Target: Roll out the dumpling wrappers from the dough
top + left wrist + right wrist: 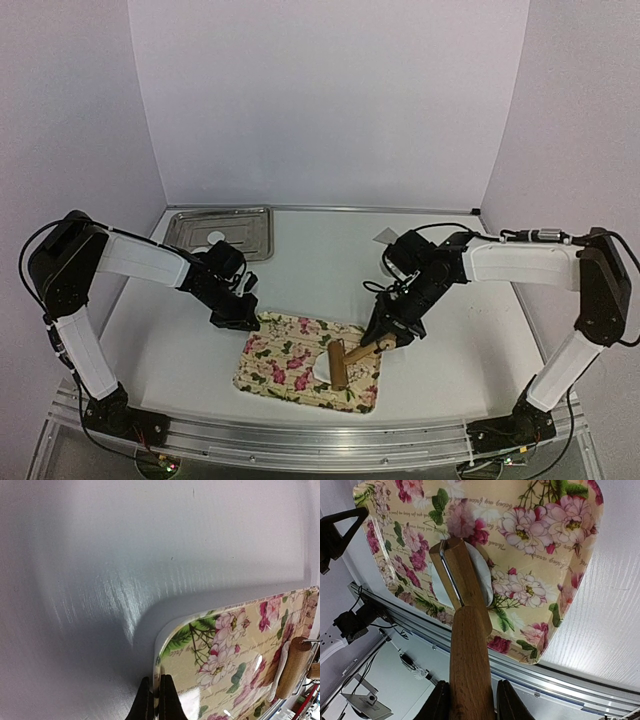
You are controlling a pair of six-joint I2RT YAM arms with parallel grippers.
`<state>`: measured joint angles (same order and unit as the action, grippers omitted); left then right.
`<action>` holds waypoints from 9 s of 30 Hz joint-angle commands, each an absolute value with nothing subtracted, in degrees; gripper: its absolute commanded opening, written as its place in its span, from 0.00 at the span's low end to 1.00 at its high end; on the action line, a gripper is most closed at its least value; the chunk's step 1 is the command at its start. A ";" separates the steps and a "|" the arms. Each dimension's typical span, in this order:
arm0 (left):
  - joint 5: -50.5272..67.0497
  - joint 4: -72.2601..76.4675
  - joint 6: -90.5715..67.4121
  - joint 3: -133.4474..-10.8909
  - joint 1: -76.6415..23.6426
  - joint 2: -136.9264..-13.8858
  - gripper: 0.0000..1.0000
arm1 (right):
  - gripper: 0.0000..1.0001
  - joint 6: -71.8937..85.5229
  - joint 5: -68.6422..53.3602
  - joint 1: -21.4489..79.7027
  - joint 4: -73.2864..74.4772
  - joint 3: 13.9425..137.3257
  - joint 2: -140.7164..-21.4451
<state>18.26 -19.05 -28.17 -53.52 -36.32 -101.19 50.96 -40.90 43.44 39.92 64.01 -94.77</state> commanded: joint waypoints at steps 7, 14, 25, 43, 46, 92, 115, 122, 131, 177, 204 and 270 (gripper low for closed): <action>17.14 -19.31 -28.44 -53.01 -35.86 -99.04 0.00 | 0.00 51.09 -30.68 46.48 47.84 65.63 -103.36; 17.11 -18.92 -28.74 -53.06 -35.87 -99.04 0.00 | 0.00 52.08 -28.64 47.32 48.06 66.87 -105.58; 15.55 -19.55 -29.35 -51.89 -35.87 -98.27 0.00 | 0.00 53.60 -25.33 45.23 51.03 57.26 -95.98; 15.44 -19.28 -29.91 -51.42 -35.86 -97.77 0.00 | 0.00 51.40 -27.17 48.01 48.71 64.76 -107.80; 15.74 -19.07 -29.93 -51.55 -35.86 -98.12 0.00 | 0.00 51.57 -27.34 48.53 48.56 65.18 -108.56; 15.24 -19.41 -29.35 -51.94 -35.34 -99.57 0.00 | 0.00 47.17 -24.10 44.33 53.62 65.52 -108.84; 14.95 -19.12 -29.47 -51.12 -34.90 -99.36 0.00 | 0.00 43.95 -20.69 38.04 55.75 60.46 -105.87; 14.66 -19.31 -29.59 -50.80 -34.67 -98.79 0.00 | 0.00 43.14 -19.95 37.37 55.98 60.68 -106.37; 14.76 -19.17 -29.55 -50.46 -34.39 -98.54 0.00 | 0.00 42.98 -19.41 35.51 55.92 59.27 -105.60; 14.87 -19.07 -29.36 -50.18 -33.75 -97.90 0.00 | 0.00 43.59 -17.19 32.45 55.91 54.01 -103.38; 14.94 -18.88 -29.29 -49.73 -33.32 -97.51 0.00 | 0.00 43.70 -16.27 31.28 55.90 52.16 -102.05; 23.21 -16.69 -21.42 -54.59 -33.13 -100.40 0.00 | 0.00 40.37 -40.73 39.02 49.28 73.83 -89.74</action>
